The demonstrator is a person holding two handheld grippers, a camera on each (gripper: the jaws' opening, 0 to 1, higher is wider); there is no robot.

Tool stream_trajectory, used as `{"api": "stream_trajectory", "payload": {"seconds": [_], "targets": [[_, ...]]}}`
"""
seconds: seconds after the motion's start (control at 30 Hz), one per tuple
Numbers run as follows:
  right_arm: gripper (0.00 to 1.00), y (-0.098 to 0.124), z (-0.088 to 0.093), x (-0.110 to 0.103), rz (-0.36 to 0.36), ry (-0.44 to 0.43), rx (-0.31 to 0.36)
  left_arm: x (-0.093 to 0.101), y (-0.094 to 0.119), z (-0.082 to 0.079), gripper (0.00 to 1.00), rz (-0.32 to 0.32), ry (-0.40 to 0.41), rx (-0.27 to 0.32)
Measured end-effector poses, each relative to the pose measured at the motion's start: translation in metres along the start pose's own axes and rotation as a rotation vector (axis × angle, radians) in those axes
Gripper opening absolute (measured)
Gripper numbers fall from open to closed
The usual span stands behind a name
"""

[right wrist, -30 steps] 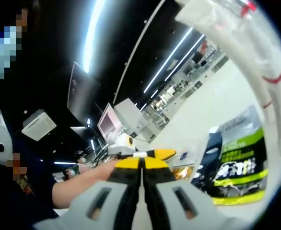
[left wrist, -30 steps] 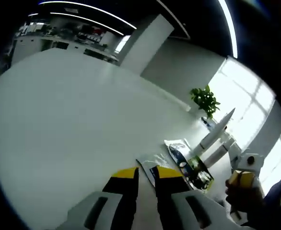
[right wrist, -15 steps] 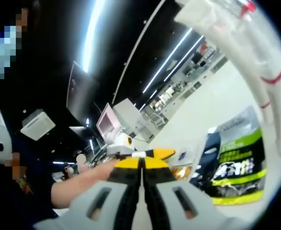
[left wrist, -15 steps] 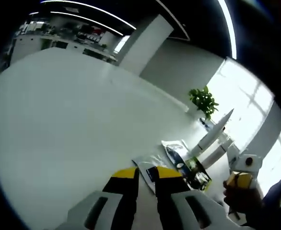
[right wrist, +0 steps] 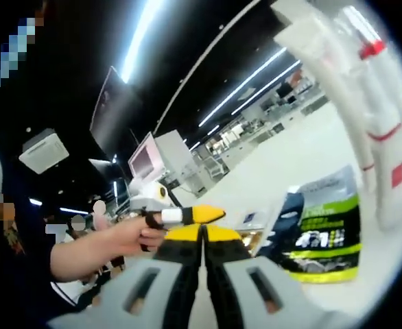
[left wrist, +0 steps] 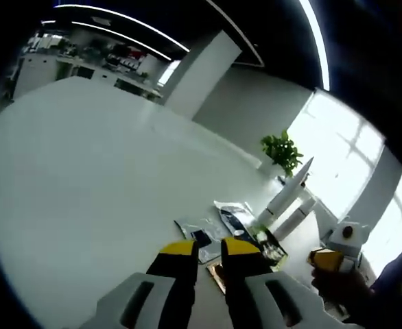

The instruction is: Arrange the skincare products in the storage area until every visible bottle or jar stands upright without overlapping.

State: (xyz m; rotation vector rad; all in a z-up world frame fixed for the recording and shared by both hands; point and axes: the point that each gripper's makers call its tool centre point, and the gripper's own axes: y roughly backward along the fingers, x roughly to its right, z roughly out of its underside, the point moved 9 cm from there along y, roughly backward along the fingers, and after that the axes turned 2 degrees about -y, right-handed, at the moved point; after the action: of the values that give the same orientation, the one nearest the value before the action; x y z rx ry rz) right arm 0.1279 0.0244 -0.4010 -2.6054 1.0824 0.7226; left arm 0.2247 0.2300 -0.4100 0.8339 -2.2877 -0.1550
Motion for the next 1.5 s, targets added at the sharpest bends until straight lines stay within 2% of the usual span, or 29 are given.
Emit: {"api": "stream_trajectory", "payload": {"seconds": [0.13, 0.27, 0.43, 0.53, 0.77, 0.97, 1.13, 1.3, 1.5], "targets": [[0.01, 0.008, 0.001, -0.006, 0.007, 0.042, -0.003, 0.008, 0.01, 0.004, 0.13, 0.011, -0.015, 0.03], [0.01, 0.016, 0.002, -0.01, 0.019, 0.074, -0.01, 0.015, 0.019, 0.01, 0.18, 0.027, -0.026, 0.063], [0.01, 0.025, 0.004, -0.015, 0.027, 0.13, -0.019, 0.027, 0.03, 0.02, 0.19, 0.049, -0.05, 0.077], [0.01, 0.031, 0.007, -0.016, 0.029, 0.133, -0.02, 0.034, 0.036, 0.024, 0.21, 0.048, -0.079, 0.084], [0.01, 0.043, 0.012, -0.019, 0.04, 0.178, -0.031, 0.046, 0.042, 0.032, 0.34, 0.046, -0.119, 0.102], [0.08, 0.051, 0.013, -0.019, 0.058, 0.204, -0.025, 0.057, 0.047, 0.036, 0.39, 0.059, -0.17, 0.116], [0.16, 0.058, 0.017, -0.023, 0.079, 0.235, -0.034, 0.063, 0.051, 0.04, 0.47, 0.054, -0.199, 0.124], [0.22, 0.064, 0.021, -0.019, 0.11, 0.249, -0.041, 0.065, 0.055, 0.048, 0.5, 0.041, -0.243, 0.104], [0.29, 0.065, 0.017, -0.022, 0.131, 0.287, -0.04, 0.067, 0.063, 0.053, 0.52, 0.047, -0.263, 0.123]]}}
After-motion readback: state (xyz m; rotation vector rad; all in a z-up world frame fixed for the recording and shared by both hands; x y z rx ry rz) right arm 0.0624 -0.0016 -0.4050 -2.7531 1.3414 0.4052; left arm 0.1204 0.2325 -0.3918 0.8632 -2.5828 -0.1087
